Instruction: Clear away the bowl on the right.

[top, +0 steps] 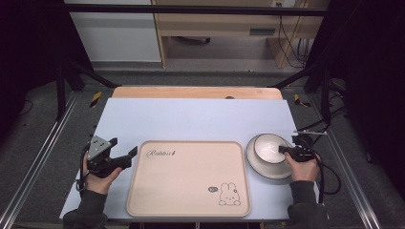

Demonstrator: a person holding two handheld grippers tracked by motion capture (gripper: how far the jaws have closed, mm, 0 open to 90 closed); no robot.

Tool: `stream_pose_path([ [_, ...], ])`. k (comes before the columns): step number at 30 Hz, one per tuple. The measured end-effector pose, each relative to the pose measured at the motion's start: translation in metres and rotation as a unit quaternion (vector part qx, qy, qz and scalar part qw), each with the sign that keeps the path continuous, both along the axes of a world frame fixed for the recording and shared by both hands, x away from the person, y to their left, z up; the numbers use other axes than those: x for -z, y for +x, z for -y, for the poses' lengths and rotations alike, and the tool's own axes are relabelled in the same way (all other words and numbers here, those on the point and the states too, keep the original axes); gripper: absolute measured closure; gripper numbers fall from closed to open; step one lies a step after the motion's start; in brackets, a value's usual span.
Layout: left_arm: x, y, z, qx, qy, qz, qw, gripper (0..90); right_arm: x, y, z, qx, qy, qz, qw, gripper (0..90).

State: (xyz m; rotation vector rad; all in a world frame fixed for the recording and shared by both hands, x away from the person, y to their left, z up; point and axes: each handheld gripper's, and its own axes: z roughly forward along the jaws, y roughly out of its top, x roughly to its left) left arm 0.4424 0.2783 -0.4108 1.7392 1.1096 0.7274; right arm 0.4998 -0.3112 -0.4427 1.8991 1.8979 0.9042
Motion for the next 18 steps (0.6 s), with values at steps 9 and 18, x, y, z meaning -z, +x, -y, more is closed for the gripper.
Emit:
stream_pose_path([
  [9,-0.0007,-0.0003,-0.0002,-0.001,-0.001,0.002,1.0,18.1,-0.0024,-0.0014,-0.001,-0.004,-0.006,0.005,1.0,82.7],
  [18,-0.0013,-0.0007,-0.0007,-0.002,-0.002,0.004,1.0,18.2,-0.0079,-0.0038,-0.0043,-0.006,-0.007,0.011,0.9999,82.7],
])
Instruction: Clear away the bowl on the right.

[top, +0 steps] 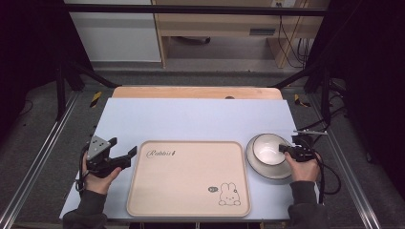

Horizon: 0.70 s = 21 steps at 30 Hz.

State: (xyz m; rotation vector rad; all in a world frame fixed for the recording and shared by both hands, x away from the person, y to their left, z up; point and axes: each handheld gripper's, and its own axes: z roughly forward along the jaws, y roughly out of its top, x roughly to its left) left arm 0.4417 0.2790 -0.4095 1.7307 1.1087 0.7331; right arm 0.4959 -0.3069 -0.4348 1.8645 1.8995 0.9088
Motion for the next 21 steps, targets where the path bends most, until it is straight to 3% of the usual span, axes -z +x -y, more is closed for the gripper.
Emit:
stream_pose_path([
  [10,0.0,0.0,0.0,0.0,0.0,0.0,1.0,18.3,-0.002,-0.002,0.0,-0.003,-0.012,0.009,0.9999,82.6],
  [21,0.0,0.0,0.001,0.001,0.001,0.0,1.0,18.4,-0.01,-0.006,-0.003,-0.008,-0.002,0.019,0.9998,82.6],
])
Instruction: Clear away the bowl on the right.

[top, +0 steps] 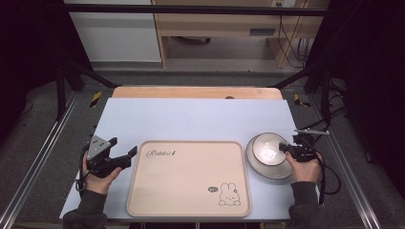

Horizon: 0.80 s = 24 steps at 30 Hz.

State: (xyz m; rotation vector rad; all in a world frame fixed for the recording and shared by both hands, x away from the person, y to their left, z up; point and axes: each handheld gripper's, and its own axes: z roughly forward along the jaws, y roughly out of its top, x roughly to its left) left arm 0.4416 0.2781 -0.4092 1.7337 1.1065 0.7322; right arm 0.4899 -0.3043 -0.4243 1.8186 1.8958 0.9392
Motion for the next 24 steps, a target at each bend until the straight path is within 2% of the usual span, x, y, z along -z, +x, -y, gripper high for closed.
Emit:
stream_pose_path([
  [24,0.0,0.0,0.001,-0.001,0.004,0.001,1.0,18.4,-0.017,-0.008,-0.01,-0.032,0.013,0.031,0.9989,82.7],
])
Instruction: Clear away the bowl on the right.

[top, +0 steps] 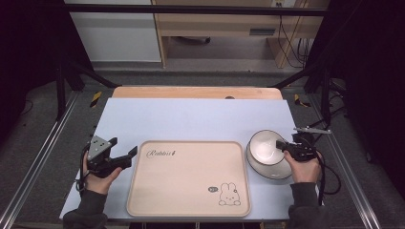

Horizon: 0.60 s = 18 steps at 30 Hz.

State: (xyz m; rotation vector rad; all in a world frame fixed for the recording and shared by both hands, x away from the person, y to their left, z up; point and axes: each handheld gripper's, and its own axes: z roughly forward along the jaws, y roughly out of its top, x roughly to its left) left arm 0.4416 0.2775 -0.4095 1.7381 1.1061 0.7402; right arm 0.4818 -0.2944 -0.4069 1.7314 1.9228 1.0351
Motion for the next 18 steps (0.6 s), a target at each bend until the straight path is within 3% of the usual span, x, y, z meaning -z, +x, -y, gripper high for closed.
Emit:
stream_pose_path([
  [18,0.0,0.0,0.001,-0.001,0.0,0.0,1.0,18.3,-0.011,-0.007,-0.01,-0.03,0.017,0.016,0.9993,82.7],
])
